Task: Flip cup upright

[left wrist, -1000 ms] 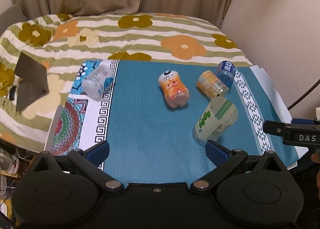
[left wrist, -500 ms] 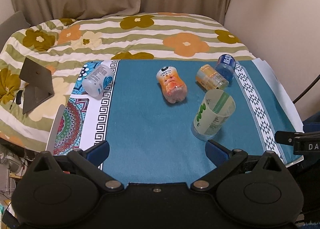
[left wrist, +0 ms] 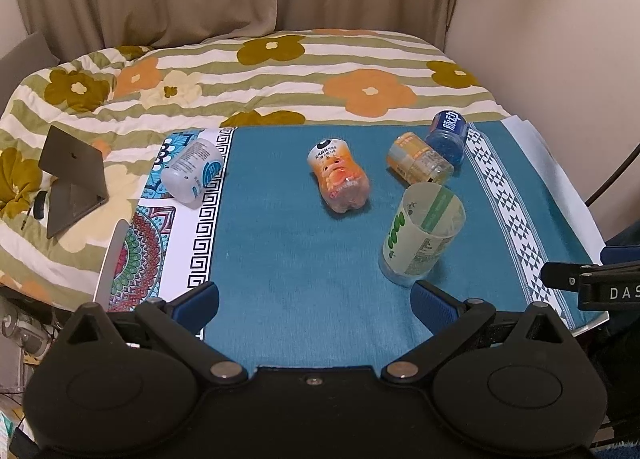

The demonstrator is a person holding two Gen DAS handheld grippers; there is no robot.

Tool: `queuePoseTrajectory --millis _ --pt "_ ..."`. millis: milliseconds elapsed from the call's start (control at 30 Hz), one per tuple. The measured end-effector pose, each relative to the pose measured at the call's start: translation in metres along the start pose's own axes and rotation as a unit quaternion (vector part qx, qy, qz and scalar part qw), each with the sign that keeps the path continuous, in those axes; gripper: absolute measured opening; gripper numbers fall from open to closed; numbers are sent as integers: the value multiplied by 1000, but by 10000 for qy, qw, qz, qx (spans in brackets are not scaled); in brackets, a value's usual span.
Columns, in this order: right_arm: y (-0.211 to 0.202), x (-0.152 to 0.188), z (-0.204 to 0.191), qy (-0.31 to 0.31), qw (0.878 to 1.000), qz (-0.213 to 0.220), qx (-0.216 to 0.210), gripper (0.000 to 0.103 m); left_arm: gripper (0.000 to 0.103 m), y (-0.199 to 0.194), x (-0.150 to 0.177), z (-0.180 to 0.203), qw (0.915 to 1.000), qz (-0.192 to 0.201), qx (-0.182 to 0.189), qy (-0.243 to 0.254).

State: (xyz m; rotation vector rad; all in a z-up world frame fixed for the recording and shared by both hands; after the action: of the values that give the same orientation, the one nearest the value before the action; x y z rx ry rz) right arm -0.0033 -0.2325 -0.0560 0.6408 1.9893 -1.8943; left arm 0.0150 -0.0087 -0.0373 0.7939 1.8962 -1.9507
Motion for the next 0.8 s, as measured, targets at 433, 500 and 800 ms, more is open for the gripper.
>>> queuePoseTrajectory --millis 433,500,800 --pt "1 0 -2 16 10000 -15 4 103 103 0 0 -1 10000 30 -29 27" --pt "1 1 -2 38 10000 -32 9 103 103 0 0 -2 10000 34 -17 34" --pt "1 3 -3 53 10000 -37 33 103 103 -1 2 1 10000 65 -6 76"
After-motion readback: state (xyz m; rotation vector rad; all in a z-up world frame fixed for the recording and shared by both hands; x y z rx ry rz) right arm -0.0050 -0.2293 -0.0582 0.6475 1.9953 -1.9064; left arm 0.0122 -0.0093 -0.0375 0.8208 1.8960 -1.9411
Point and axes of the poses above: each gripper's, at about its wrist camera, not at the fingertips, and y roughly the way its jaws point, z to its right, x to its underside, the point moved 3 cm from there along y, roughly the way its jaws point
